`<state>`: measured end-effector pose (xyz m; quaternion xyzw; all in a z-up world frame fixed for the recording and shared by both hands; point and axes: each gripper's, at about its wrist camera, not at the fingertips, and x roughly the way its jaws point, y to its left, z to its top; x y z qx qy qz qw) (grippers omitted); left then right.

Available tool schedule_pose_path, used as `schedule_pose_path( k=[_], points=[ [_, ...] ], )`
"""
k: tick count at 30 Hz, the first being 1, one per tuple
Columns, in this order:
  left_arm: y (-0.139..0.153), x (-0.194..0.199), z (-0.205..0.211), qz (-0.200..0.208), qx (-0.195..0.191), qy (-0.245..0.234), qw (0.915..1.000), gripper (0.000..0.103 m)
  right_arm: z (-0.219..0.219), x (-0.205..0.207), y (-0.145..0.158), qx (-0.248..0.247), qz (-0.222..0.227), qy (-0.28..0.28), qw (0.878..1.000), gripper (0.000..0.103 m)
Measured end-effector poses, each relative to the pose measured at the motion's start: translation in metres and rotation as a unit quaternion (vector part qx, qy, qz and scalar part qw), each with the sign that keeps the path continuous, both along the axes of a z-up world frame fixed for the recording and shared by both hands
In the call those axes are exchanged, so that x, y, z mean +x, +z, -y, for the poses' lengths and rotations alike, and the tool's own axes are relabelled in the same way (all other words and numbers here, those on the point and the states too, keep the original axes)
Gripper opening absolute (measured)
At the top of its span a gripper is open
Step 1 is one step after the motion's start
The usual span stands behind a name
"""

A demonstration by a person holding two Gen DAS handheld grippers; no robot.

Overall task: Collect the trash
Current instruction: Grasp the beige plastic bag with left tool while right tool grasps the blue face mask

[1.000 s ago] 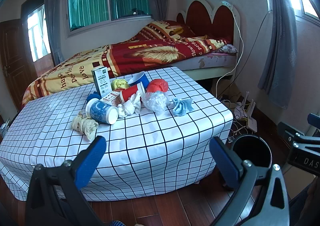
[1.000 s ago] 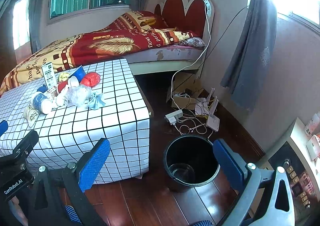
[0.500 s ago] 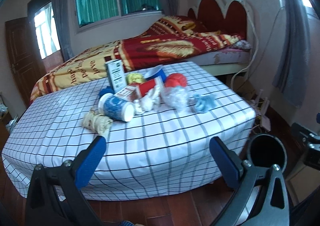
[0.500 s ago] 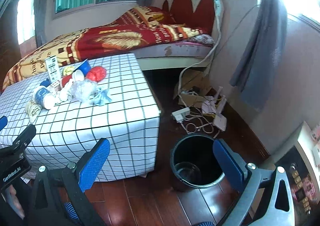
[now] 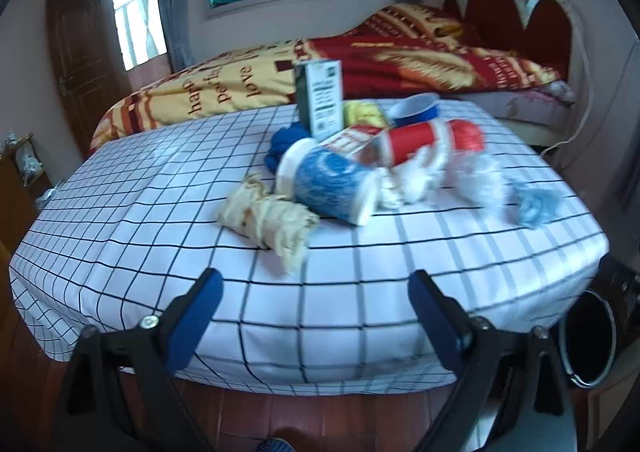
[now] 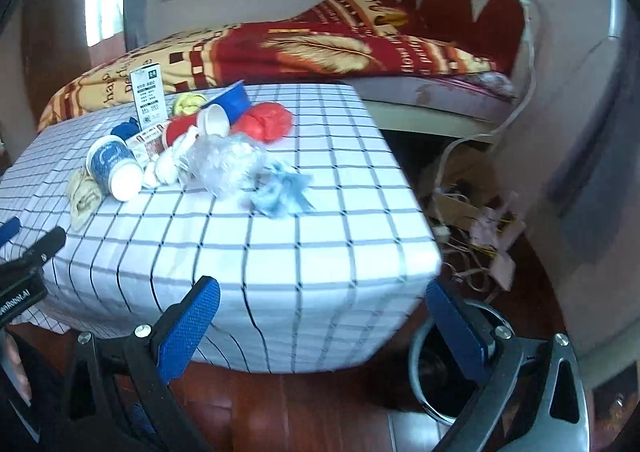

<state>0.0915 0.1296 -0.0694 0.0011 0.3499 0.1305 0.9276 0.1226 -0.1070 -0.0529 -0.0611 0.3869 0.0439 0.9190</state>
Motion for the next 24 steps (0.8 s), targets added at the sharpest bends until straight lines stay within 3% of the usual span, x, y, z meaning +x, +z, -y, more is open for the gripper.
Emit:
schedule_pose_path(
  k=[9, 15, 20, 24],
  points=[
    [-0.024, 0.047, -0.039, -0.014, -0.014, 0.055, 0.9983, 0.089, -0.022, 0.079, -0.031, 0.0, -0.014, 0.002, 1.0, 0.102],
    [-0.036, 0.071, -0.053, -0.017, -0.03, 0.072, 0.9968, 0.088, -0.029, 0.111, -0.05, -0.005, -0.03, 0.002, 1.0, 0.091],
    [-0.043, 0.079, -0.059, -0.025, -0.031, 0.069, 0.9968, 0.072, -0.031, 0.119, -0.055, 0.007, -0.035, 0.009, 0.999, 0.069],
    [-0.043, 0.073, -0.057, -0.028, -0.025, 0.054, 0.9978, 0.048, -0.03, 0.118, -0.053, 0.016, -0.035, 0.015, 0.999, 0.038]
  ],
)
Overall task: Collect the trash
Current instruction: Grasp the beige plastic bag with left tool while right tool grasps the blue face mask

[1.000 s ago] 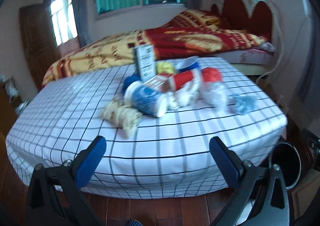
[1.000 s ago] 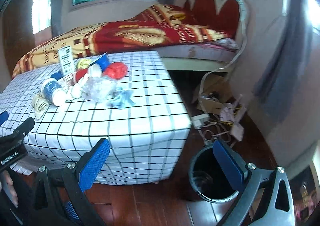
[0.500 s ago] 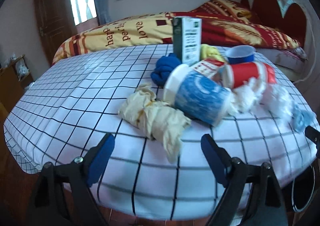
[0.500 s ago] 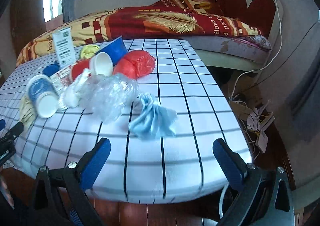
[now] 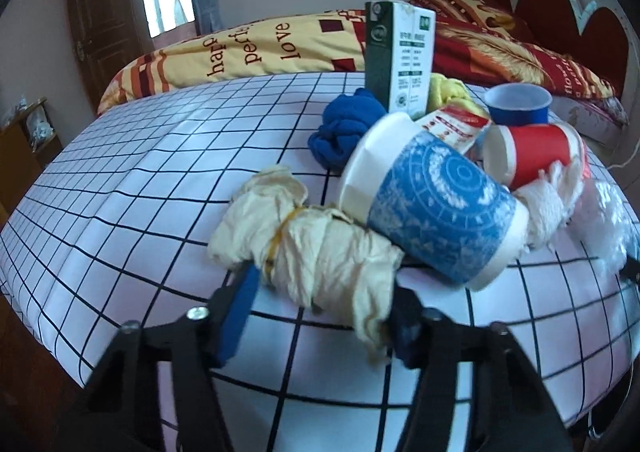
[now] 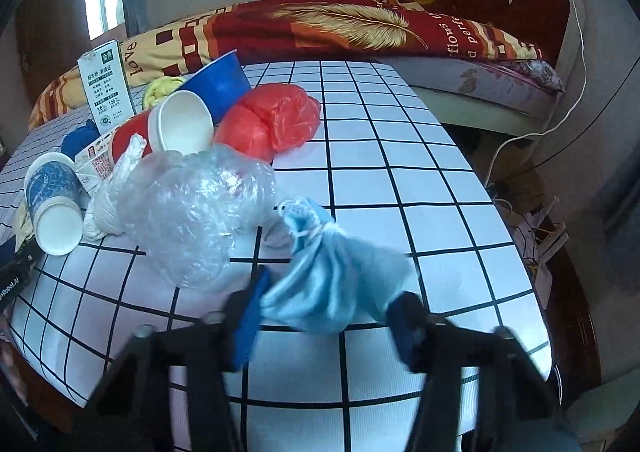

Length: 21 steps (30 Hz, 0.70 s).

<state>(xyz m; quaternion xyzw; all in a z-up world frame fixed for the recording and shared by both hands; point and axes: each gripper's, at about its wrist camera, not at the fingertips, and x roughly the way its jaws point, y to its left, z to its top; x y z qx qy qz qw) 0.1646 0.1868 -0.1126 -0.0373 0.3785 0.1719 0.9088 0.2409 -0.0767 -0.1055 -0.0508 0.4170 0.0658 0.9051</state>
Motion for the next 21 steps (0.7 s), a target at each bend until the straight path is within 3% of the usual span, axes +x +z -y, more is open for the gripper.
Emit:
schedule_pose_path(
  k=[2, 3, 4, 21],
  points=[
    [0.001, -0.005, 0.002, -0.001, 0.003, -0.005, 1.0, 0.038, 0.003, -0.001, 0.002, 0.011, -0.003, -0.001, 1.0, 0.036],
    [0.002, -0.006, 0.001, 0.0, 0.001, -0.007, 1.0, 0.025, 0.004, -0.003, 0.003, 0.014, -0.003, -0.001, 1.0, 0.035],
    [0.003, -0.008, 0.001, 0.0, -0.002, -0.009, 1.0, 0.023, 0.005, -0.006, 0.005, 0.016, -0.002, -0.002, 1.0, 0.033],
    [0.039, -0.043, 0.029, 0.042, 0.008, -0.067, 0.9968, 0.018, 0.028, -0.061, 0.035, 0.028, 0.021, -0.01, 0.999, 0.033]
  ],
)
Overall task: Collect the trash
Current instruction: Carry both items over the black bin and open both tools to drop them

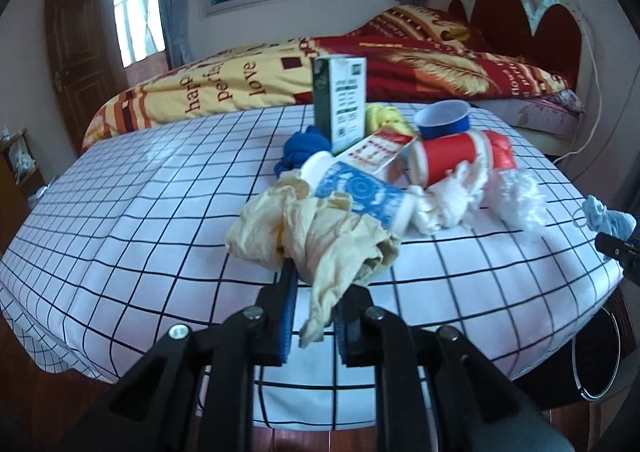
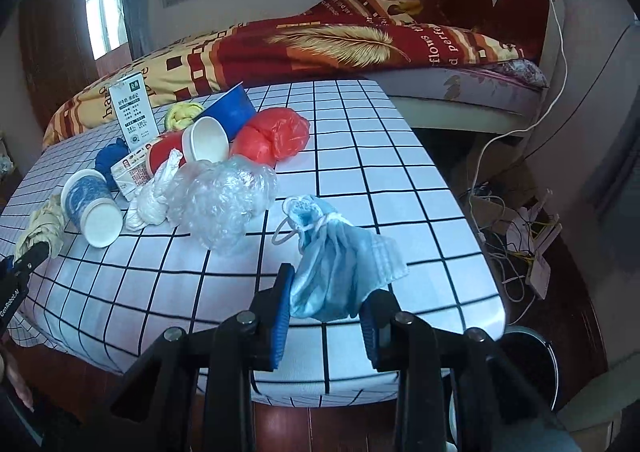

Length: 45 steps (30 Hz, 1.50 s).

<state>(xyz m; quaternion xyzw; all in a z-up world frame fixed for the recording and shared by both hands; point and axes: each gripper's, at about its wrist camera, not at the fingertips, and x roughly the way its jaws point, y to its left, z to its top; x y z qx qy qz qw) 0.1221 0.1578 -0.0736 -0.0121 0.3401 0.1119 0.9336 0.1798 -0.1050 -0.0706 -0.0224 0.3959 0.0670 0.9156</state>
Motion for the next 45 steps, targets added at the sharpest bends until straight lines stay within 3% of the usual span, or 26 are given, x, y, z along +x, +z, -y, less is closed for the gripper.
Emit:
schedule_pose_path(
  k=[11, 23, 38, 45],
  points=[
    [0.011, -0.009, 0.031, 0.012, -0.005, -0.042, 0.999, 0.018, 0.024, -0.025, 0.012, 0.001, 0.012, -0.019, 1.0, 0.033],
    [0.021, -0.017, 0.108, 0.022, -0.007, -0.128, 0.9915, 0.018, 0.089, -0.065, 0.025, 0.006, 0.023, -0.076, 0.997, 0.033],
    [0.029, -0.025, 0.217, 0.021, -0.006, -0.242, 0.9701, 0.018, 0.185, -0.109, 0.019, 0.011, 0.015, -0.159, 0.987, 0.033],
    [0.012, -0.026, 0.274, -0.001, -0.015, -0.314, 0.9494, 0.018, 0.229, -0.12, -0.003, 0.011, -0.009, -0.19, 0.982, 0.033]
  ],
)
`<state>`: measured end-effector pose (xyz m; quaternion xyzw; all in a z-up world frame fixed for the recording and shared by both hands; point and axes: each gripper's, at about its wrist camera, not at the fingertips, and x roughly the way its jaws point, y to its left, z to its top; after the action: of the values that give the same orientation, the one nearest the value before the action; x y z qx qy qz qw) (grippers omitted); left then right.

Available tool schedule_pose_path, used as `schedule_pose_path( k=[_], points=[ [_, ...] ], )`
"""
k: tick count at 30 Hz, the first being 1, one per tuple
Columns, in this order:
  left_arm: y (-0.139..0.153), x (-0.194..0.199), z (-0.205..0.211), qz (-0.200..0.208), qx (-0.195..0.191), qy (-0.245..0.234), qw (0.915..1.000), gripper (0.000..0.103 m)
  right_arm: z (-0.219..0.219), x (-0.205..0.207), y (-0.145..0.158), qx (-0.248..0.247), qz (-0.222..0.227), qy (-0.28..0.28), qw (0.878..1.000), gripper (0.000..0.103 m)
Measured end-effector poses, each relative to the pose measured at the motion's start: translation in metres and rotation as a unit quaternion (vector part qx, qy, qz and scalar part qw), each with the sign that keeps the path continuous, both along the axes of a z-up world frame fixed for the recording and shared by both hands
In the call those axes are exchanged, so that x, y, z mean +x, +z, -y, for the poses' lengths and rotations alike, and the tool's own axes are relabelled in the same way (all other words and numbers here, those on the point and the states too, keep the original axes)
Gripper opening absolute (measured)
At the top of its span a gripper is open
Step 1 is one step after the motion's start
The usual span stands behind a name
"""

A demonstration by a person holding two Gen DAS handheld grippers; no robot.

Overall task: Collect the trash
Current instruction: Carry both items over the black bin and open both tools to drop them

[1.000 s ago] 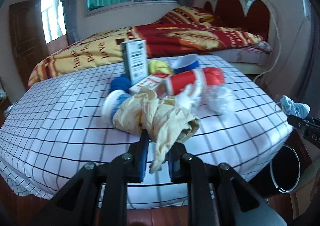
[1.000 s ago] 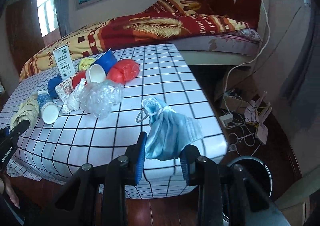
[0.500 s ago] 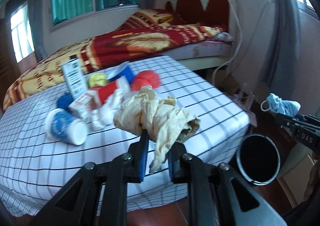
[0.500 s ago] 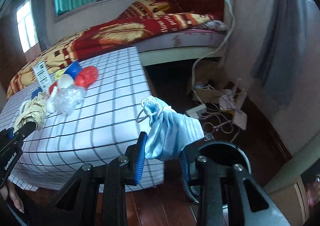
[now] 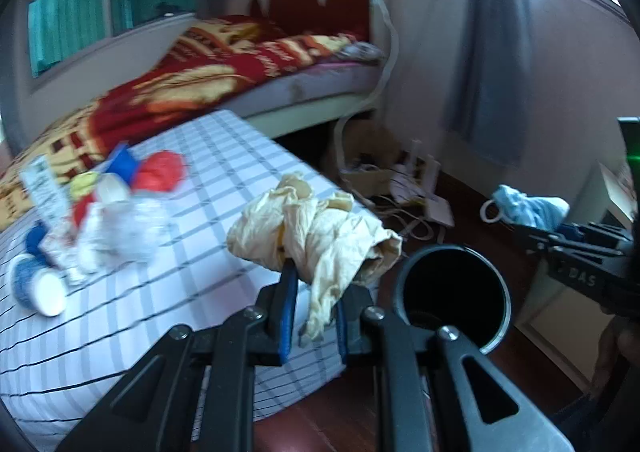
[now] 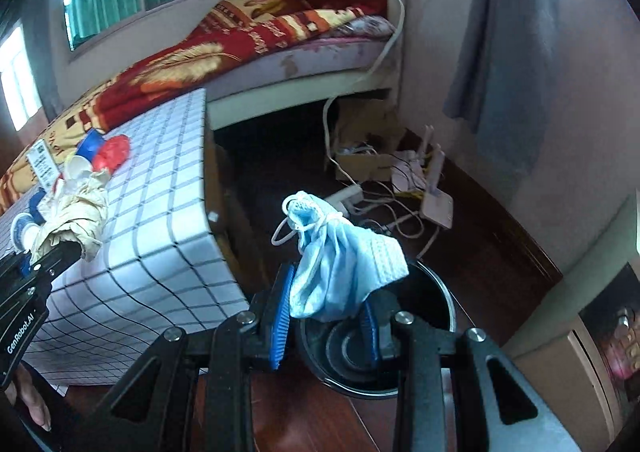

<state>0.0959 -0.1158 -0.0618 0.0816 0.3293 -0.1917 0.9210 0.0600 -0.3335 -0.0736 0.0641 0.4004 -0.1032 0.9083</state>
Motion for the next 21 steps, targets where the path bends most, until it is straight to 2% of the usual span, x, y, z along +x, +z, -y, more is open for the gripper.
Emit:
schedule_pose_path(
  k=[6, 10, 15, 21],
  points=[
    [-0.017, -0.002, 0.041, -0.019, 0.0, -0.063, 0.9978, 0.018, 0.03, -0.008, -0.024, 0.001, -0.023, -0.014, 1.0, 0.033],
    [-0.036, -0.002, 0.066, -0.046, 0.001, -0.102, 0.9937, 0.018, 0.048, -0.008, -0.047, 0.002, -0.047, -0.015, 0.999, 0.033],
    [-0.067, 0.003, 0.091, -0.102, -0.006, -0.15, 0.9834, 0.018, 0.067, -0.007, -0.079, 0.005, -0.079, -0.013, 0.997, 0.033],
    [-0.106, 0.017, 0.123, -0.142, 0.017, -0.175, 0.9741, 0.018, 0.086, 0.001, -0.119, 0.02, -0.115, 0.003, 0.993, 0.033]
  ],
)
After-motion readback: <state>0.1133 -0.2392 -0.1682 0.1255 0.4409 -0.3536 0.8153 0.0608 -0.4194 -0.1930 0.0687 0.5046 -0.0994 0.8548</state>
